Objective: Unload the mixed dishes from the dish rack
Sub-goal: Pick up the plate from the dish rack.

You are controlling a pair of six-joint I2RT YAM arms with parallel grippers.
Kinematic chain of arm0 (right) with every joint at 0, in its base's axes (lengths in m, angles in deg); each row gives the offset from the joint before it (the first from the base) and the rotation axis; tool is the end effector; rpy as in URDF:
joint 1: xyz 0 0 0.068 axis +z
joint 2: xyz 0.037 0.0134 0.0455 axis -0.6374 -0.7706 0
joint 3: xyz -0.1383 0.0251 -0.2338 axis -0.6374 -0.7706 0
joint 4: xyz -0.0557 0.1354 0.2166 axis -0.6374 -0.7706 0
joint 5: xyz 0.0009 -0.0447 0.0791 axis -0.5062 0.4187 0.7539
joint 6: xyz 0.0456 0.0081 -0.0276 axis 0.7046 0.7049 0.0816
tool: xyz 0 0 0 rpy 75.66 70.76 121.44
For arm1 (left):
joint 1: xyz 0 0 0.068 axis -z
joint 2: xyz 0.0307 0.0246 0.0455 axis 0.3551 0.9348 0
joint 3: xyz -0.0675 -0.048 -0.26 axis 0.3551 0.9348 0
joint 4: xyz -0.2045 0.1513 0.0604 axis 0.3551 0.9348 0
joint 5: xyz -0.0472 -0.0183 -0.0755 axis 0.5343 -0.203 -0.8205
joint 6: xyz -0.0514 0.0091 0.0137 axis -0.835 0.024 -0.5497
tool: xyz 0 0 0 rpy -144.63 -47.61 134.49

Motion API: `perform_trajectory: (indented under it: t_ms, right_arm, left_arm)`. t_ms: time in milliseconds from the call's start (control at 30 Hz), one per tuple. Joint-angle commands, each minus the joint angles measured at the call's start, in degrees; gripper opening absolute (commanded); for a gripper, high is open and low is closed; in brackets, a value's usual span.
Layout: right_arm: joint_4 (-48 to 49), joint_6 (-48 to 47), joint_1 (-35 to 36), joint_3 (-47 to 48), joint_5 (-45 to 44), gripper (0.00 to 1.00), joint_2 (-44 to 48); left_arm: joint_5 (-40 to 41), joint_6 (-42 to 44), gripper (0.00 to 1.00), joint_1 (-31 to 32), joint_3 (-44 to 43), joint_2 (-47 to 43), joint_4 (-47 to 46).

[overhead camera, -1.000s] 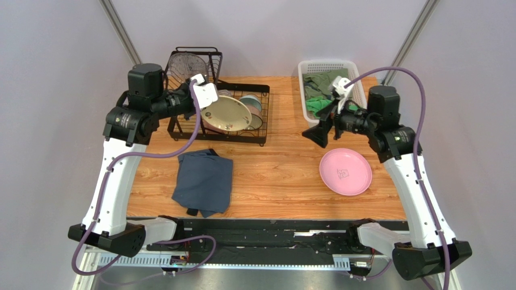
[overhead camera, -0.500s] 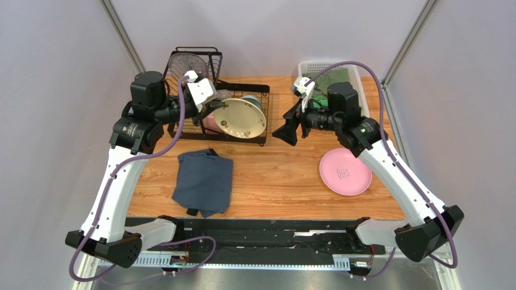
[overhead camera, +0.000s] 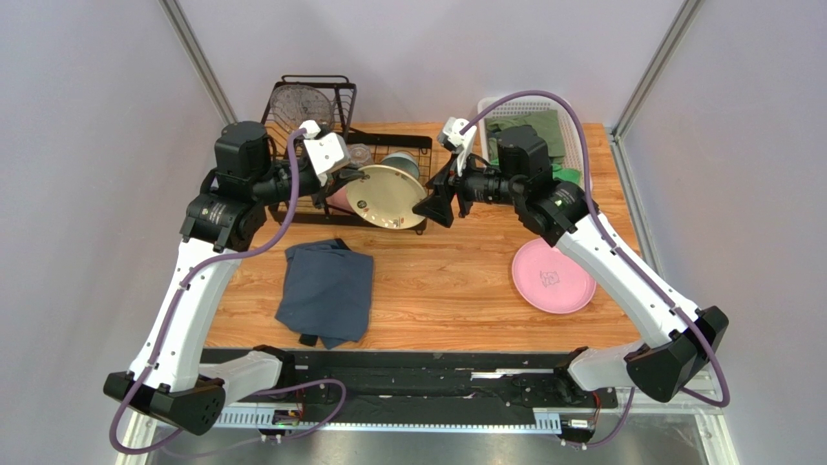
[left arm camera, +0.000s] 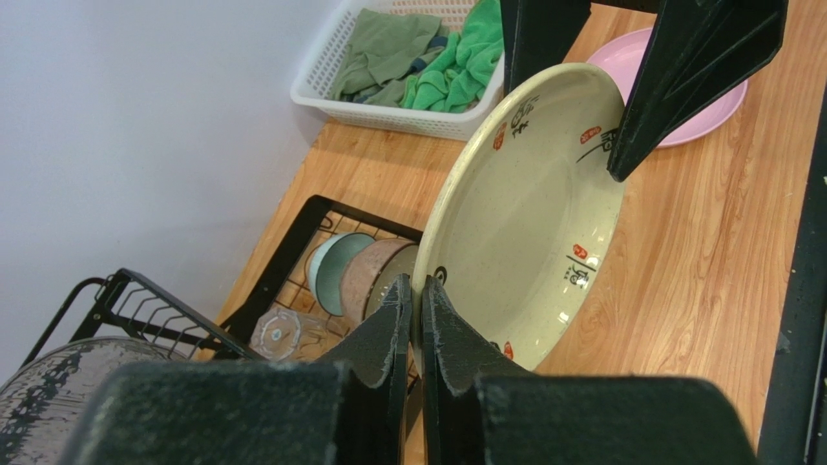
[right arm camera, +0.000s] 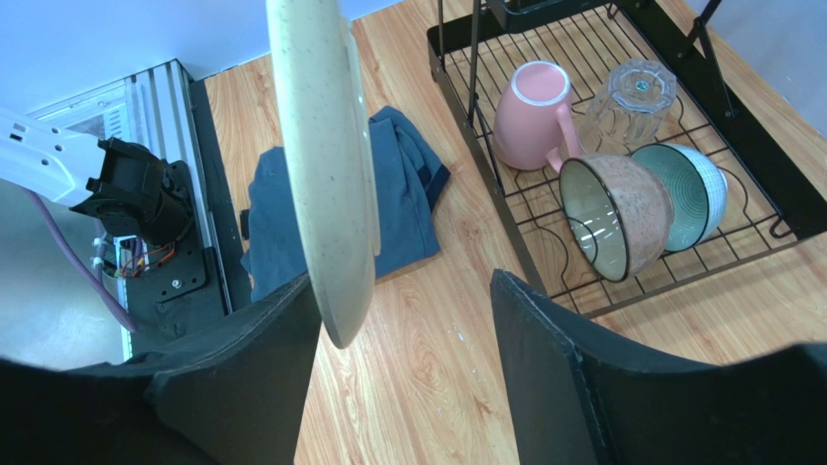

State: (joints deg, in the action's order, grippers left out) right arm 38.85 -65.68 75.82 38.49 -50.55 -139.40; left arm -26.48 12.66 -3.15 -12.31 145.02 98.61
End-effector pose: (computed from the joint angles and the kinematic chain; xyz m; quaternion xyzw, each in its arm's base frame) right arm 0.2269 0.1898 0.4194 -0.4330 0.6811 0.3626 0.4660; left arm 0.1979 -0.0881 0.4634 0.4981 0.5971 -0.2294 0.5855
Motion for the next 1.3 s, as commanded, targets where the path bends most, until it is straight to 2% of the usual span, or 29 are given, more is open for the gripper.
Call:
perform_trajectory:
  t_ms: [0, 100, 133, 200, 233, 333, 367, 400, 500, 533, 567, 733, 767, 967, 1100, 1167, 1267]
  right_arm:
    - [3.58, 0.62, 1.30, 1.60, -2.16, 0.64, -0.09]
    - [3.58, 0.18, 1.57, 1.68, -2.61, 0.49, -0.44]
    - [3.49, 0.18, 1.65, 1.68, -2.61, 0.39, -0.44]
    - [3.58, 0.18, 1.83, 1.59, -2.96, 0.29, -0.70]
    - [3.75, 0.26, 1.92, 1.42, -3.13, 0.20, -0.79]
    - [4.28, 0.26, 2.36, 0.89, -4.01, 0.06, -0.79]
    - [4.37, 0.26, 2.53, 0.89, -4.45, 0.03, -0.79]
    - [4.37, 0.18, 2.44, 0.80, -4.63, 0.00, -0.71]
    - [4.28, -0.09, 2.44, 0.36, -6.03, 0.00, -0.44]
    - [4.20, -0.26, 2.44, 0.19, -6.56, 0.00, -0.35]
    - [3.93, -0.79, 2.44, -0.25, -7.87, 0.00, -0.09]
    - [1.57, -3.77, 2.27, -1.74, -13.06, 0.00, 0.87]
    - [1.12, -4.30, 2.27, -2.18, -14.72, 0.00, 1.14]
    - [-1.25, -6.06, -2.47, -8.68, -16.93, 0.00, 5.17]
    - [-4.67, -6.94, -12.11, -12.90, -13.60, 0.00, 7.99]
    - [-6.96, -8.78, -15.91, -15.10, -11.50, 0.00, 9.04]
    - [-10.30, -13.86, -25.47, -18.52, -7.46, 0.00, 10.98]
  left_arm:
    - [-1.55, -1.30, 0.00, 0.28, 0.02, -1.95, -3.27]
    - [-1.64, -1.57, 0.00, 0.46, 0.20, -1.95, -3.45]
    - [-1.64, -1.65, 0.00, 0.46, 0.29, -2.04, -3.53]
    - [-1.64, -2.09, 0.00, 0.46, 0.64, -2.22, -3.79]
    - [-1.73, -2.53, 0.00, 0.54, 0.81, -2.30, -3.97]
    - [-1.82, -3.41, 0.00, 0.54, 1.52, -2.57, -4.32]
    - [-1.56, -3.41, 0.01, 0.54, 1.78, -2.74, -4.32]
    - [-1.38, -3.59, 0.09, 0.54, 2.13, -2.92, -4.50]
    - [-0.06, -3.68, 0.23, 0.54, 2.83, -3.44, -4.94]
    - [0.29, -3.76, 0.31, 0.54, 3.01, -3.62, -5.11]
    - [0.99, -3.85, 0.53, 0.54, 3.01, -3.80, -5.29]
    - [5.38, -7.02, 0.74, 0.54, 3.45, -5.20, -8.19]
    - [6.35, -7.10, 0.94, 0.54, 3.54, -5.81, -8.37]
    - [10.83, -6.93, 0.95, 0.54, 5.38, -8.36, -9.07]
    - [12.16, -4.22, 0.95, 0.54, 8.63, -10.03, -7.76]
    - [11.81, -3.07, 0.95, 0.54, 10.82, -10.91, -7.05]
    - [11.28, -2.62, 0.95, 0.54, 13.55, -11.71, -6.18]
